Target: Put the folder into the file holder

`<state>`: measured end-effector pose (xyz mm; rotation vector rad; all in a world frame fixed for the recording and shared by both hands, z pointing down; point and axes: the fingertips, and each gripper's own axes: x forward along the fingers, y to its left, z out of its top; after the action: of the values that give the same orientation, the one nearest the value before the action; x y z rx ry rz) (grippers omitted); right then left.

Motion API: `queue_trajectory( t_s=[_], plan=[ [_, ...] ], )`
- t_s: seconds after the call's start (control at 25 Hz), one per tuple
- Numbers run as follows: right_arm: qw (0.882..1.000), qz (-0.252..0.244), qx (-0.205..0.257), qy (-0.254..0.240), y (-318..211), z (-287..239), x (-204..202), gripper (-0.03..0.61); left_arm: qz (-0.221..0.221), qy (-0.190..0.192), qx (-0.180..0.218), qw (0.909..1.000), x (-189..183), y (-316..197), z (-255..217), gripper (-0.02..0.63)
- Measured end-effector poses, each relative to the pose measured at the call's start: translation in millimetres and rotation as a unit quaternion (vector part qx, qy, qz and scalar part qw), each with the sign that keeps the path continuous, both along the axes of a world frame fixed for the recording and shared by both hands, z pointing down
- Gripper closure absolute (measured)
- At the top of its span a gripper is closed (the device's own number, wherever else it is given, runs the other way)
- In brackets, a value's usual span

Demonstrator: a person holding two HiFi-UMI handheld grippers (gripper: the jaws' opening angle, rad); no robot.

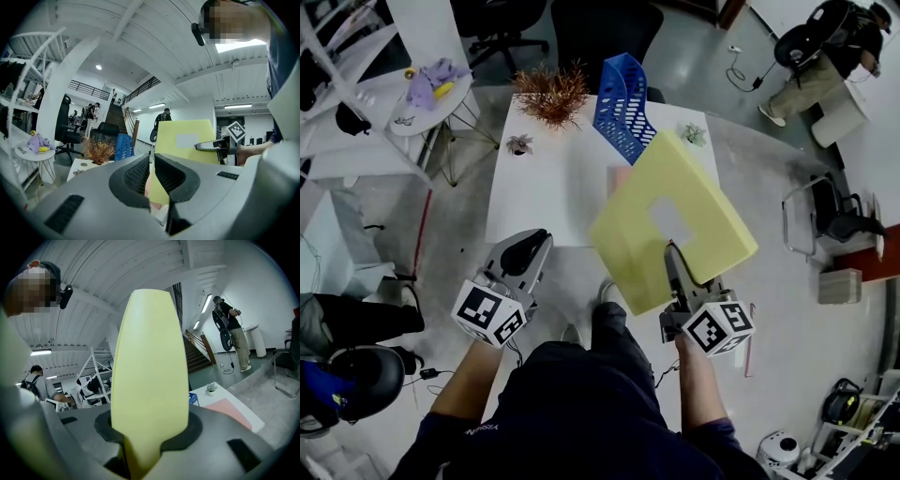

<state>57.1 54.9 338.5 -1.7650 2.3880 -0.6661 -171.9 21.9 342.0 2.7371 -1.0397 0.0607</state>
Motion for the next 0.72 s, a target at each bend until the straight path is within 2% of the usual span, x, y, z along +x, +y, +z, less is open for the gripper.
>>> queue_trajectory(
  t_s=[0.72],
  plan=[
    [0.999, -0.042, -0.005, -0.021, -102.7, 6.5, 63.9, 0.413, -0.038, -0.020, -0.018, 0.9989, 63.6, -82.4, 8.7, 0.558]
  ],
)
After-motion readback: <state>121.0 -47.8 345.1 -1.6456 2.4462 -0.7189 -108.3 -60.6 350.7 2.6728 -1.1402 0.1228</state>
